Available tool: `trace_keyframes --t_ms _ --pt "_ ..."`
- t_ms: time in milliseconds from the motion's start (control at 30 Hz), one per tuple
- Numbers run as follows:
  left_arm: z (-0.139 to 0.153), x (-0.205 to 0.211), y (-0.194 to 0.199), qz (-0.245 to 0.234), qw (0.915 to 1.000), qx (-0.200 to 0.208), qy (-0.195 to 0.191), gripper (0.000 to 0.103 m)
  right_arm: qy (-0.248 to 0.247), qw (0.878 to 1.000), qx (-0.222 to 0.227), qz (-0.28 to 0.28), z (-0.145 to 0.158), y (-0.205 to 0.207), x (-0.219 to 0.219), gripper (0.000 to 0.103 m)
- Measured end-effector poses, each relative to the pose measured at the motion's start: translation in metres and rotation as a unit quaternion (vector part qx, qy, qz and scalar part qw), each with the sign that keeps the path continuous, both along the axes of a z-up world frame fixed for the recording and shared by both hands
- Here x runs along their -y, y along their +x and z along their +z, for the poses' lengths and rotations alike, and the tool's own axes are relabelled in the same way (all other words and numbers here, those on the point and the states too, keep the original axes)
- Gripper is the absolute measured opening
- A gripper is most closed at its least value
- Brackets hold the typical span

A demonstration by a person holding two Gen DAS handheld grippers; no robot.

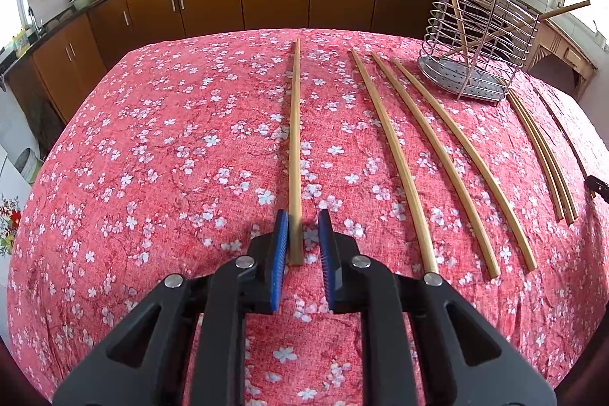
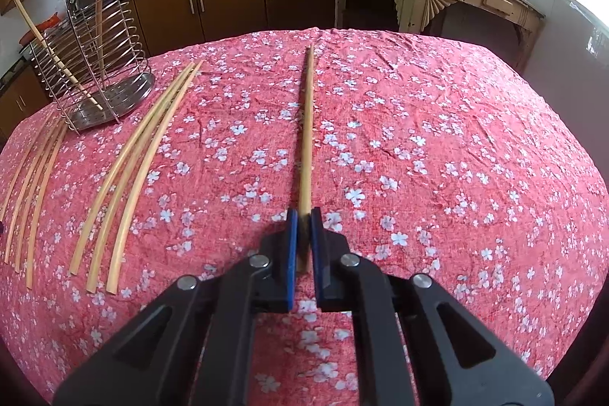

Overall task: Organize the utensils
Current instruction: 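Close the left tool on another chopstick while the right tool holds its chopstick, then lift both held chopsticks and carry them over the wire holder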

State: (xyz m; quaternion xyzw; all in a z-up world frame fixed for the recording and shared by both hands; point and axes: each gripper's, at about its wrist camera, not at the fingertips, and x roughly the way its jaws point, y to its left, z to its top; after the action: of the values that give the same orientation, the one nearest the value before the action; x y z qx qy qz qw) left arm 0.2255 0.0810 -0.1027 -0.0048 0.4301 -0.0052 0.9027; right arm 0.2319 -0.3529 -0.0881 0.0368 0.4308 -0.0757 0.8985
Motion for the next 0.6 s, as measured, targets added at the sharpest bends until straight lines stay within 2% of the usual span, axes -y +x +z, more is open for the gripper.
trace_keyframes --t_ms 100,300,600 --pt "-0.001 0.0 -0.003 0.004 1.0 0.0 0.004 0.007 0.006 1.0 0.003 -0.002 0.001 -0.006 0.001 0.008" --pt "0.008 -0.006 -0.023 0.002 0.9998 0.017 -0.004 0.007 -0.004 0.999 0.039 0.012 0.022 -0.033 -0.006 0.008" --pt "0.088 -0.012 -0.057 0.004 0.9914 0.13 -0.014 0.006 -0.022 0.991 0.128 0.017 0.089 -0.061 -0.006 0.008"
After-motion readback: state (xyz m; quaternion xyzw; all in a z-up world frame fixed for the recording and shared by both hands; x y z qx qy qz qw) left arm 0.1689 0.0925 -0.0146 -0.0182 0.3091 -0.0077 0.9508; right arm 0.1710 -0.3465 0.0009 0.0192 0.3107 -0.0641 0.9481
